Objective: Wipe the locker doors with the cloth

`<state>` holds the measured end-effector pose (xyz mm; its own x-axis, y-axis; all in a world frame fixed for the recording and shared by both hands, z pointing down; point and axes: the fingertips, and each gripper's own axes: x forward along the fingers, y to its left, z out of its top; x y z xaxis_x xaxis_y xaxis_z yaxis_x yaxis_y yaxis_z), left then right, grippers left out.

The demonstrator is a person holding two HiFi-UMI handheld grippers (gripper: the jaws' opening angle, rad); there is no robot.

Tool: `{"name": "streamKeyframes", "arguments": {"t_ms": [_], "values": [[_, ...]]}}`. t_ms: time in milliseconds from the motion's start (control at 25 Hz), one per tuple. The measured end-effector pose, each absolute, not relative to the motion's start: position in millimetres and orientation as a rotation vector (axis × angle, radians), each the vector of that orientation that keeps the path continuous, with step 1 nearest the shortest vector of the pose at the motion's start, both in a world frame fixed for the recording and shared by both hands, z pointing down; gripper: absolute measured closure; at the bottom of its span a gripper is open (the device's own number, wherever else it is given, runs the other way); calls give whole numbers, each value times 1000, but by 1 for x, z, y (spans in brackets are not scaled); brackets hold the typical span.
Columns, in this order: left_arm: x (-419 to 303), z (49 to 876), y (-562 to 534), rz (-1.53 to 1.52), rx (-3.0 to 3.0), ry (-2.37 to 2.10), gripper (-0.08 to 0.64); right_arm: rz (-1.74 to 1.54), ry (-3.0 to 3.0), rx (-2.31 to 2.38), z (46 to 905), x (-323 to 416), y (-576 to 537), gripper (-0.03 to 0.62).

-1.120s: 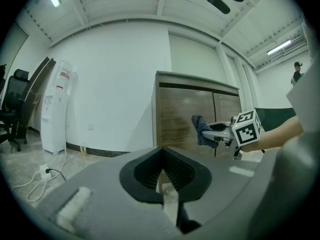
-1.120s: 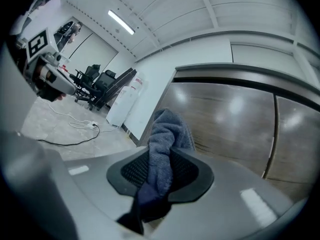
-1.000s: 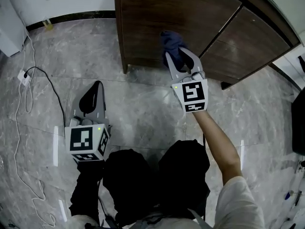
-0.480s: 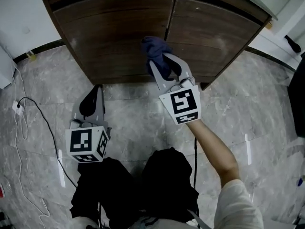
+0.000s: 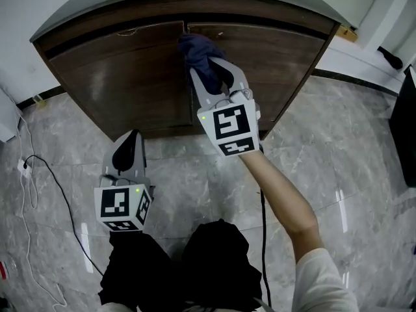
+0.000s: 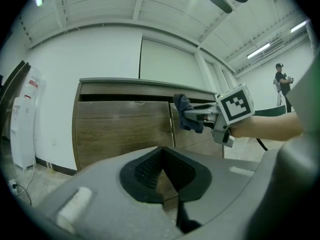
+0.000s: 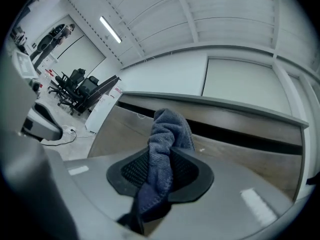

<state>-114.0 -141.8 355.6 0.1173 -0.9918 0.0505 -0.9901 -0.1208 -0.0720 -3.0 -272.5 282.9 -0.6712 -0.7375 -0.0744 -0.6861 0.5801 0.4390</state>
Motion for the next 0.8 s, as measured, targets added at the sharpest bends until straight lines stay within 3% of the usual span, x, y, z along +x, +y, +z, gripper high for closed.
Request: {"name": "streamKeyframes", "arguments": {"t_ms": [400, 800], "values": [[-109, 351, -141, -231, -2266, 2107, 560, -788, -2592, 1155, 274, -14, -323, 488], [-100, 358, -136, -255, -2250, 2134, 560, -761, -2601, 1273, 259, 50, -339, 488]]}}
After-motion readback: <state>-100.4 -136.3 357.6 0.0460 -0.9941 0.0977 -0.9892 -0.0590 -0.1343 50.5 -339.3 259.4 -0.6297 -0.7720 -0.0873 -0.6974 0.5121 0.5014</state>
